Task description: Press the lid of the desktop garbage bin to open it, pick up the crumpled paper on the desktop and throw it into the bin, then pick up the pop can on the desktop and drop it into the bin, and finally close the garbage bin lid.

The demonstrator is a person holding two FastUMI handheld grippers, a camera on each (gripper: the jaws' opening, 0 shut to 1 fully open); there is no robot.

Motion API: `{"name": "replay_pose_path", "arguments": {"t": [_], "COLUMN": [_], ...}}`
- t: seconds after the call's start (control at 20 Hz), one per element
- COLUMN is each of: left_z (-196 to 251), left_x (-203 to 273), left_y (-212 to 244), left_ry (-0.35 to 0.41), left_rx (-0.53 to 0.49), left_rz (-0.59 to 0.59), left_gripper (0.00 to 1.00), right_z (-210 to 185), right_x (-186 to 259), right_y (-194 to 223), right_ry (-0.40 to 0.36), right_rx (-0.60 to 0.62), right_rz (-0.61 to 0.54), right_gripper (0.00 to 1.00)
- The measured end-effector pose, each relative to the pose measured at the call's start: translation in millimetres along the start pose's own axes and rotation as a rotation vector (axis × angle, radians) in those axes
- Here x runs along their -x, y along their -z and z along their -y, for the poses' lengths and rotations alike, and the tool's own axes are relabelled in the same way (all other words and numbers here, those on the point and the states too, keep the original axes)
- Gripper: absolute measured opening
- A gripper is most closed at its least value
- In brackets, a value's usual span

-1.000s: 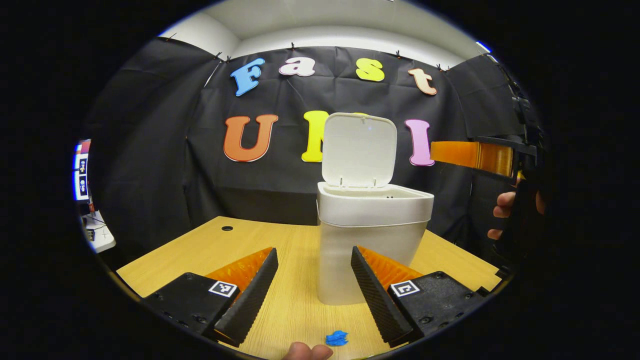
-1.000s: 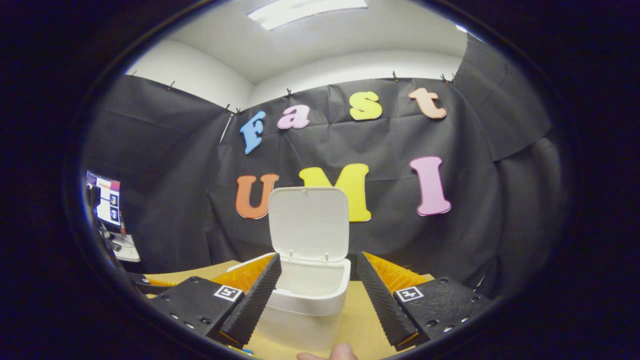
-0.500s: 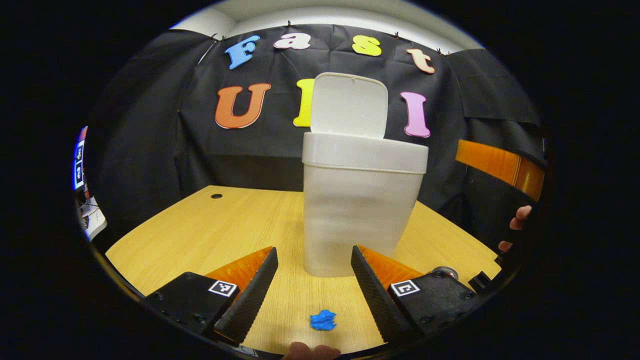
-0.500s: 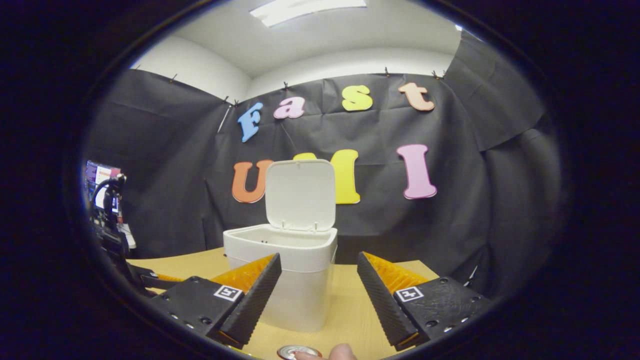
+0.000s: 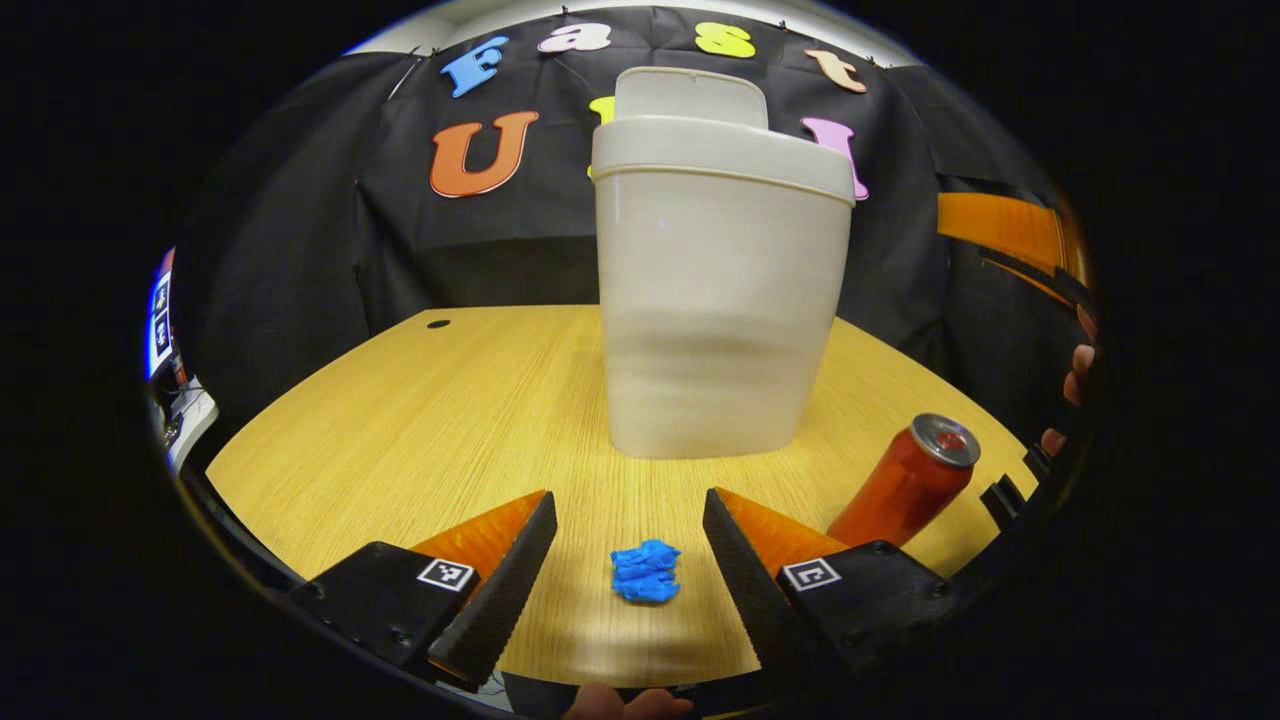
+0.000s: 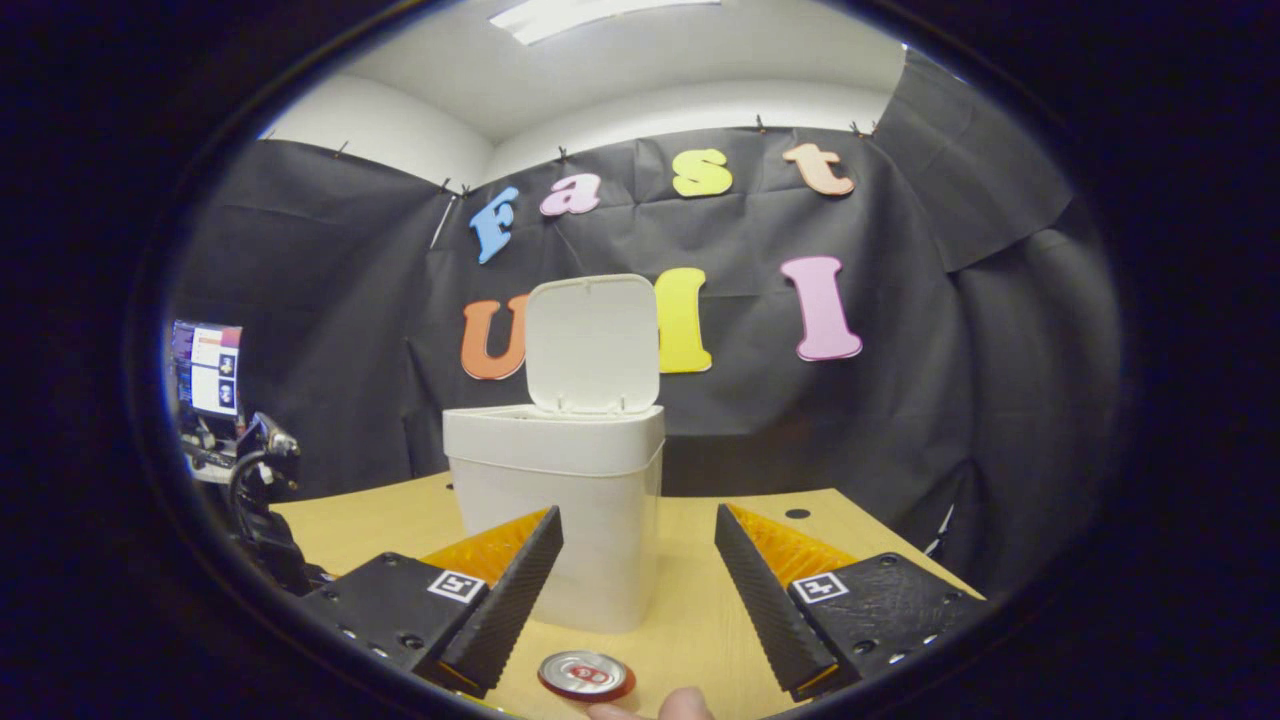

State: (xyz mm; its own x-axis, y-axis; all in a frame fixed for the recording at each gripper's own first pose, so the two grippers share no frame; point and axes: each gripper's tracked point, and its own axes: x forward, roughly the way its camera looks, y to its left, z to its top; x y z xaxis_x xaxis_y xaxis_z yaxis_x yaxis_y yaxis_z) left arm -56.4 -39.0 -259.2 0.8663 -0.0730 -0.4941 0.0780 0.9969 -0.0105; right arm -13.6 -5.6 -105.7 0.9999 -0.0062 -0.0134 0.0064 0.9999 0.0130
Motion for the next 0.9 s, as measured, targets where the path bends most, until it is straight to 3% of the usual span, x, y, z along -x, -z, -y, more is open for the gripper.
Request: {"name": "replay_pose_path", "arguments": {"t": [0.5,0.9], "left_z": [-3,2], "left_x": [-11,-13], "left_y": [41,39], "left_ry": [-0.046,-0.066], "left_rx": [0.012,-0.025], "left_rz": [-0.082,-0.014], "left_gripper": [0.95,0.72], "right_z": [14,-8], "right_x": [6,25], "right_y": [37,67], "right_ry": [0.012,-0.046], "right_rx": [-0.027,-0.037], "right_rz": [-0.061,-0.112], "right_gripper": [0.95,0.96]}}
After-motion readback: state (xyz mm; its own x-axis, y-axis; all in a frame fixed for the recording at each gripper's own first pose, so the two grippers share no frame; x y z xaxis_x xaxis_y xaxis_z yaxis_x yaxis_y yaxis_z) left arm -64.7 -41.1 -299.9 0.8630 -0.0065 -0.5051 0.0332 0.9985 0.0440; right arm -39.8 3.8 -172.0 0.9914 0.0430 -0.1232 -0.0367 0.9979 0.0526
